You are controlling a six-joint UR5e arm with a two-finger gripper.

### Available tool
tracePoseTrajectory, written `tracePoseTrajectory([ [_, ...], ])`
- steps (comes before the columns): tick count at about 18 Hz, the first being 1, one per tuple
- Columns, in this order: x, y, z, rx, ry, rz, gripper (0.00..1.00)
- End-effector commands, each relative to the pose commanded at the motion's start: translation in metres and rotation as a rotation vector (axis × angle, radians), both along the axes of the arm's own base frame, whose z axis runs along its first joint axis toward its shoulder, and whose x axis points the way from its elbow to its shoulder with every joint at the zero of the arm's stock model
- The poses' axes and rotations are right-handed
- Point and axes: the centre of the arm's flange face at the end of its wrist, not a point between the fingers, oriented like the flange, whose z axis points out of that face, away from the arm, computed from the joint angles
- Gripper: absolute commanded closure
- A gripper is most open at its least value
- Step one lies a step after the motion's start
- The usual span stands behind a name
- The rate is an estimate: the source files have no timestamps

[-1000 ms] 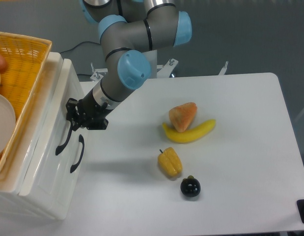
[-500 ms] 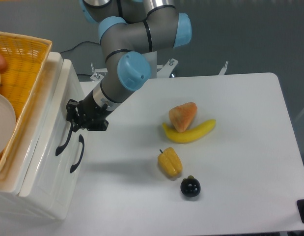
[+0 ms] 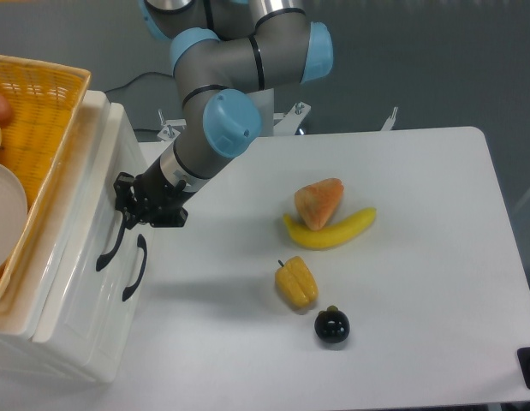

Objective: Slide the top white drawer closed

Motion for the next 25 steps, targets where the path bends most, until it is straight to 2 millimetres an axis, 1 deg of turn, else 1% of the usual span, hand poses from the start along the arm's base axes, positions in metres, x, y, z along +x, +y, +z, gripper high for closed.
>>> tracePoseTrajectory([
  [3,-0.011,-0.003,-0.002,-0.002,0.014,0.007,0.79],
  [5,-0.034,-0.014,-0.003,-0.022,0.041,0.041,0.76],
  [6,-0.043,-0.02,-0.004,-0.033,0.061,0.044,0.69],
  [9,-0.079,-0.039,-0.002,-0.034,0.099,0.077,0.44],
  [10,-0.091,-0.044,0.0,-0.023,0.112,0.083,0.24],
  [11,-0.106,-0.05,0.0,-0.014,0.123,0.089,0.0],
  [12,-0.123,-0.055,-0.004,-0.019,0.13,0.101,0.0],
  [14,-0.149,-0.066,0.003,-0.03,0.18,0.119,0.0],
  [16,-0.18,-0.075,0.003,-0.057,0.281,0.08,0.0],
  [18,-0.209,-0.093,0.009,-0.085,0.398,0.015,0.0],
  [19,-0.224,-0.104,0.005,-0.1,0.424,-0.002,0.0],
  [22,-0.254,-0.131,0.012,-0.114,0.496,-0.05,0.0],
  [25,-0.276,-0.158,0.009,-0.12,0.585,-0.233,0.0],
])
